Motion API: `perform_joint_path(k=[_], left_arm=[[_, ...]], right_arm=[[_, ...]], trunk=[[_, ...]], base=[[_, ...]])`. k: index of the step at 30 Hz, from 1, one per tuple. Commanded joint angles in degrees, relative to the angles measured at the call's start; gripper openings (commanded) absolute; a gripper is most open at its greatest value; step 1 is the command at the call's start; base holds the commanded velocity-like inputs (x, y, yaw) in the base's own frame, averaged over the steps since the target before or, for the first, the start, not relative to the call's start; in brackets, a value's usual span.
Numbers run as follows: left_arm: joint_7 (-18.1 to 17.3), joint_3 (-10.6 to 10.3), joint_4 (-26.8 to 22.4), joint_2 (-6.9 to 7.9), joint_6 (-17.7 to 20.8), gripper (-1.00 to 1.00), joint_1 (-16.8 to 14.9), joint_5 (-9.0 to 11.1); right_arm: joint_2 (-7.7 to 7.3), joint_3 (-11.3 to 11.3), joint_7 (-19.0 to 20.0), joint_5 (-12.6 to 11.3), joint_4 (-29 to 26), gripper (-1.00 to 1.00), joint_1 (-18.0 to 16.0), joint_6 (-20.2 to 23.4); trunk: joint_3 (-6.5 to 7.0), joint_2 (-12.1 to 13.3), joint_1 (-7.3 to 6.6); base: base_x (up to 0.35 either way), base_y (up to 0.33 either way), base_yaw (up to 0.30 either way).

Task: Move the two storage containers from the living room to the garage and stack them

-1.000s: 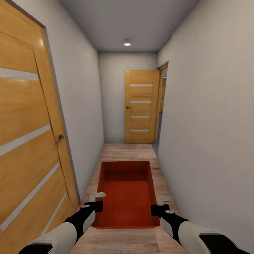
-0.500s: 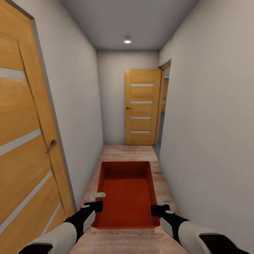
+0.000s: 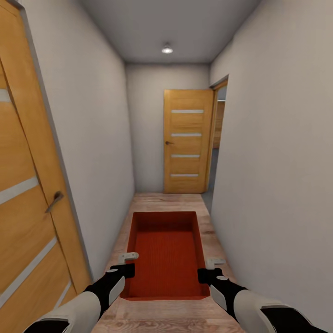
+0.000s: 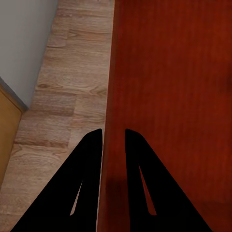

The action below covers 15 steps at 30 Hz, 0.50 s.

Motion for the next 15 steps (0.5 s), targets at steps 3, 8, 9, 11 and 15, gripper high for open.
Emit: perform_joint_path(k=[3, 8, 9, 11, 15], left_arm=[[0.83, 2.61, -0.15, 1.25, 0.38, -1.0, -0.01, -0.34], [0.85, 2.6, -0.15, 1.29, 0.38, -1.0, -0.02, -0.34], [0.86, 2.6, -0.15, 1.31, 0.38, -1.0, -0.03, -0.34], [0.83, 2.62, -0.15, 1.32, 0.39, -1.0, -0.03, -0.34], [0.83, 2.62, -0.15, 1.33, 0.43, -1.0, -0.05, -0.34]], right_arm=[[-0.36, -0.49, -0.34, -0.26, 0.08, -1.0, -0.03, -0.34], [-0.36, -0.49, -0.37, -0.26, 0.08, -1.0, -0.03, -0.34], [-0.36, -0.49, -0.37, -0.26, 0.08, -1.0, -0.03, -0.34], [-0.36, -0.49, -0.37, -0.26, 0.08, -1.0, -0.03, -0.34], [-0.36, -0.49, -0.38, -0.26, 0.08, -1.0, -0.03, -0.34]], trunk=[[-0.01, -0.03, 0.05], [-0.01, -0.03, 0.05], [-0.01, -0.03, 0.05], [-0.01, -0.03, 0.05], [-0.01, -0.03, 0.05]], base=[[0.324, 0.0, 0.0], [0.324, 0.0, 0.0], [0.324, 0.0, 0.0], [0.324, 0.0, 0.0], [0.324, 0.0, 0.0]])
